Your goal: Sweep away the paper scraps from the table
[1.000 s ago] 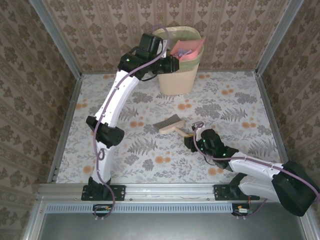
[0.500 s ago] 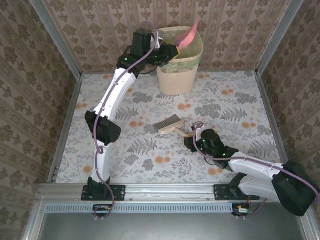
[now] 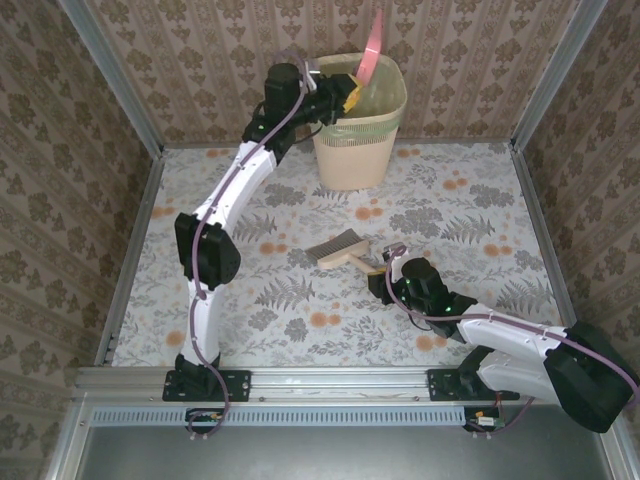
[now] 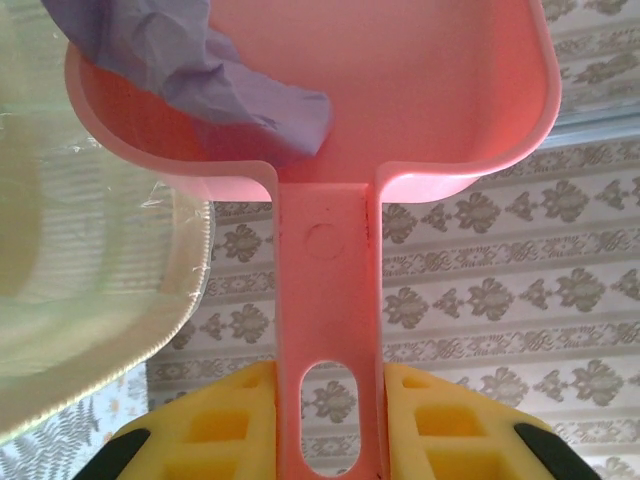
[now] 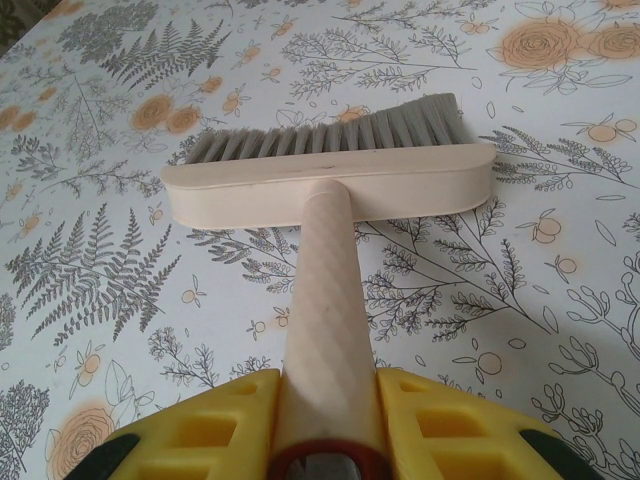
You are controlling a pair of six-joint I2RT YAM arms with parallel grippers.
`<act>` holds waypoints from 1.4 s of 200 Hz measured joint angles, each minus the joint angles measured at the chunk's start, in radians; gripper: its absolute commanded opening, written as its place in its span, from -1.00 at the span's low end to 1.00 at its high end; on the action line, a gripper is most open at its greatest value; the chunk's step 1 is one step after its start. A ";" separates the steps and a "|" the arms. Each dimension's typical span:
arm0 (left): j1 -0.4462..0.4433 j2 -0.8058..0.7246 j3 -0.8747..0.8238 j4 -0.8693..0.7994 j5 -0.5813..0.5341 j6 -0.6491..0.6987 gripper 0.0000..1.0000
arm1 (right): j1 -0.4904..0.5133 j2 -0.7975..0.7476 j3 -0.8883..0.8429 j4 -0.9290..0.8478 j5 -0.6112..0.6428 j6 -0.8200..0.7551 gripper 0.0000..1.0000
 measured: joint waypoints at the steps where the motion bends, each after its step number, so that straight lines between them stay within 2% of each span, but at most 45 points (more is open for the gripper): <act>1: 0.000 0.000 -0.003 0.006 0.000 -0.005 -1.00 | 0.000 0.000 0.000 -0.001 0.000 0.000 -1.00; 46: 0.000 -0.001 -0.058 0.163 -0.021 -0.131 -1.00 | 0.000 0.000 0.005 -0.003 0.005 -0.002 -1.00; 120: -0.001 -0.035 -0.320 0.405 -0.099 -0.259 -1.00 | 0.000 0.000 0.006 -0.005 0.008 -0.002 -1.00; 165: -0.001 -0.066 -0.336 0.498 -0.132 -0.303 -1.00 | 0.001 0.000 0.007 -0.006 0.009 -0.002 -1.00; 237: -0.002 -0.111 -0.363 0.562 -0.142 -0.306 -1.00 | 0.003 0.000 0.008 -0.006 0.020 -0.003 -1.00; 280: -0.018 -0.257 -0.491 0.513 -0.066 -0.174 -1.00 | 0.003 -0.004 0.008 -0.007 0.027 -0.003 -1.00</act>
